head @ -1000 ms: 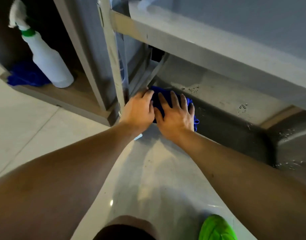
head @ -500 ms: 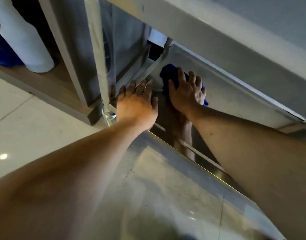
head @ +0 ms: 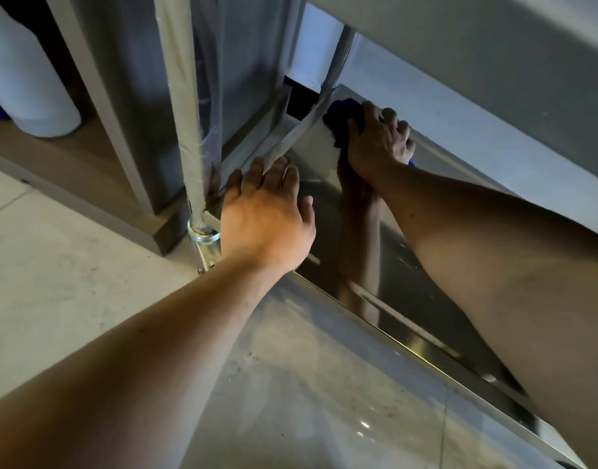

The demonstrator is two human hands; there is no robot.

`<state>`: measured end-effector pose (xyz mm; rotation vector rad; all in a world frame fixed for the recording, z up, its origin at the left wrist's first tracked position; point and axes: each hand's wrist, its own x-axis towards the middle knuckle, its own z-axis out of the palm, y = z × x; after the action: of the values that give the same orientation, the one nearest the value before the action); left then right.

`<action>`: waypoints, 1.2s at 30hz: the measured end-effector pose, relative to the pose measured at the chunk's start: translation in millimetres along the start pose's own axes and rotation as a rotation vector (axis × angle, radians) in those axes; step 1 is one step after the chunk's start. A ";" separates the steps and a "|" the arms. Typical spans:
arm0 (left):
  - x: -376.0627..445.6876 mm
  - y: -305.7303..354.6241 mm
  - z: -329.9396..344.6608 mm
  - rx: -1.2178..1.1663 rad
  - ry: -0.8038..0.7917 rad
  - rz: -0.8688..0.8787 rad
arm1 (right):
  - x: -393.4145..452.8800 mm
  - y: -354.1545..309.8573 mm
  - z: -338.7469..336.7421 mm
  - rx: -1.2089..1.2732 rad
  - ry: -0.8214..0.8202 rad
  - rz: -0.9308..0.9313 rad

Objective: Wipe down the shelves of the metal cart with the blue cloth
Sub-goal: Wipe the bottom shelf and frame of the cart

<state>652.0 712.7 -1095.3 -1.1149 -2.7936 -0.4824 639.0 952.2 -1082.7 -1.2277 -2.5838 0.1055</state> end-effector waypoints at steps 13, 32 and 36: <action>5.9 1.9 -1.9 -0.009 -0.011 -0.015 | -38.4 -4.3 -17.1 -0.023 -0.089 -0.086; 12.9 18.8 -14.5 0.086 -0.184 -0.090 | -222.1 39.8 -54.8 -0.082 -0.067 -0.149; 17.3 49.3 -19.3 -0.073 -0.171 -0.125 | -208.0 52.0 -54.0 -0.080 -0.083 -0.111</action>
<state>672.6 751.4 -1061.0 -1.0462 -3.0305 -0.5280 817.9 822.4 -1085.7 -1.1254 -2.7458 0.0315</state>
